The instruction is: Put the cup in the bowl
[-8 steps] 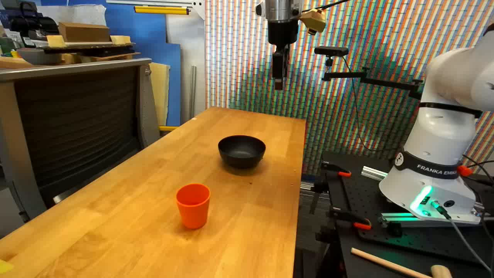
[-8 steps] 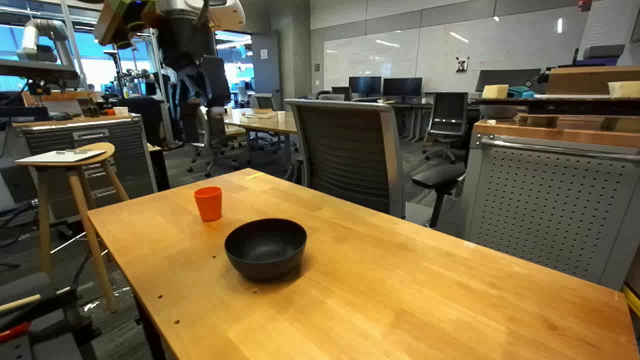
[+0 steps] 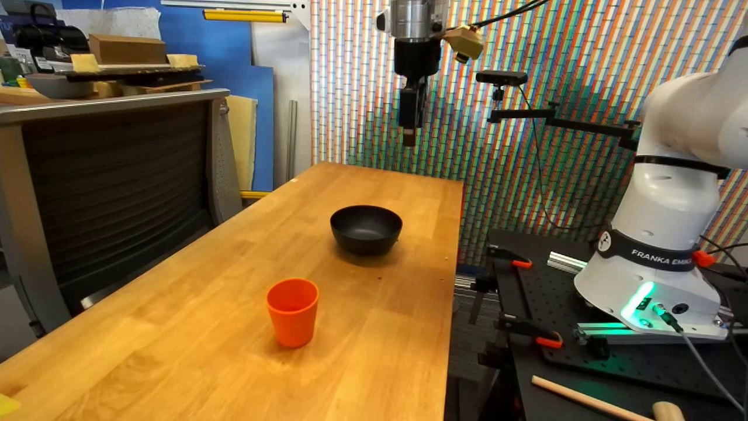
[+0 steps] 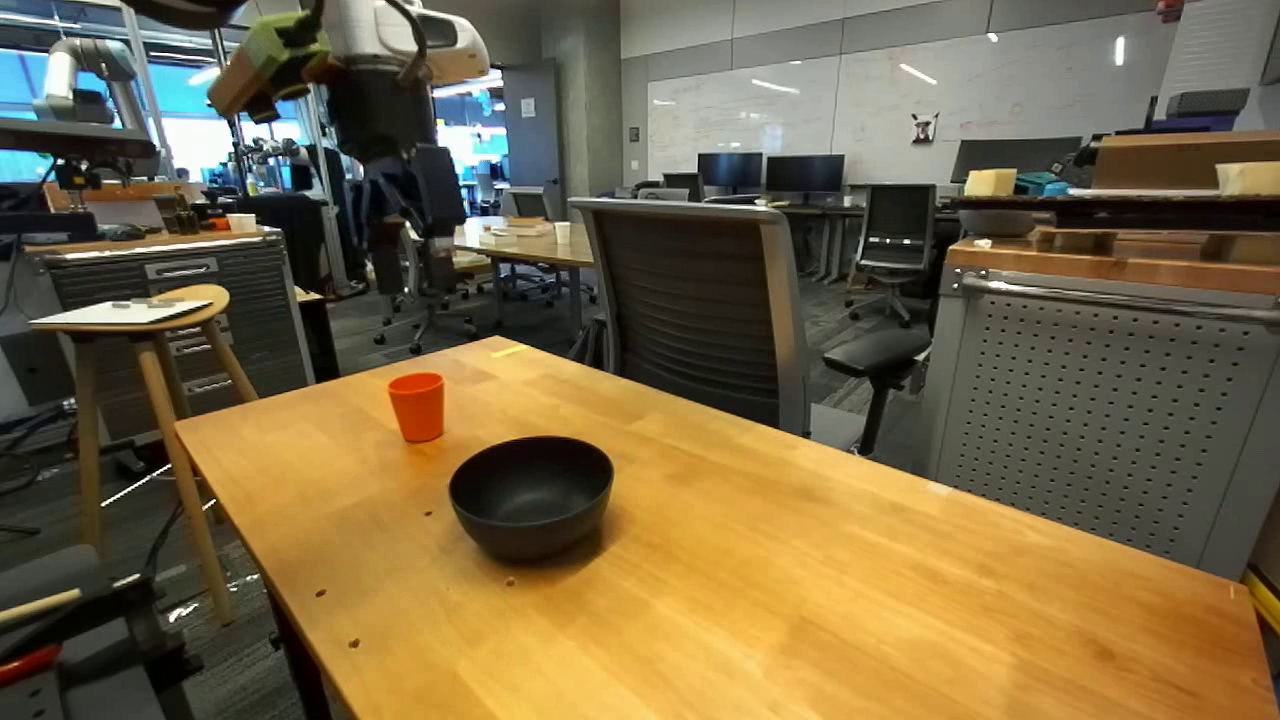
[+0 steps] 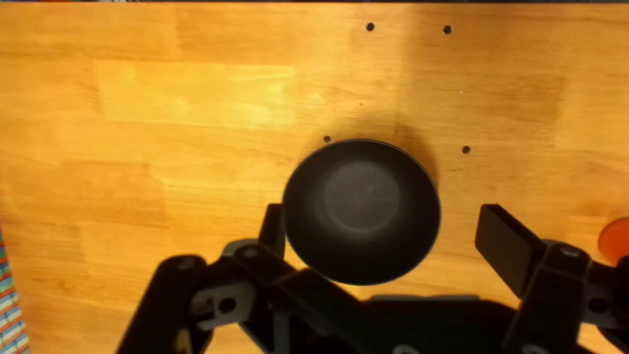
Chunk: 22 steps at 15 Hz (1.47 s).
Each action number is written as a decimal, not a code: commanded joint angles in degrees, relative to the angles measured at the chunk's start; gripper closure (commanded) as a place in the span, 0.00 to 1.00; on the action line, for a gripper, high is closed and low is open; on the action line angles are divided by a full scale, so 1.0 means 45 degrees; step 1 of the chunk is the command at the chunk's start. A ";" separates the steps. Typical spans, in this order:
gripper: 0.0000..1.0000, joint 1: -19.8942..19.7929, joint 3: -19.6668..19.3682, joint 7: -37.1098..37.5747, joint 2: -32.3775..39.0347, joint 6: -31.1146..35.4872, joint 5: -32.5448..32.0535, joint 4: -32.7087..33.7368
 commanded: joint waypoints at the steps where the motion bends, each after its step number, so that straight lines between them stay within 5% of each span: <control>1: 0.00 0.1021 0.0561 0.0867 0.2274 0.1833 0.1147 0.0867; 6: 0.00 0.2310 0.1421 0.1933 0.5661 0.3726 0.0951 0.2633; 12: 0.00 0.3765 0.1066 0.2277 0.8772 0.4242 0.0381 0.5204; 13: 0.25 0.3926 0.0917 0.2318 0.9146 0.4343 0.0270 0.5450; 15: 0.32 0.4080 0.0730 0.2174 0.9742 0.4361 0.0337 0.5820; 22: 0.88 0.4290 0.0143 0.1982 1.0457 0.4683 0.0453 0.5873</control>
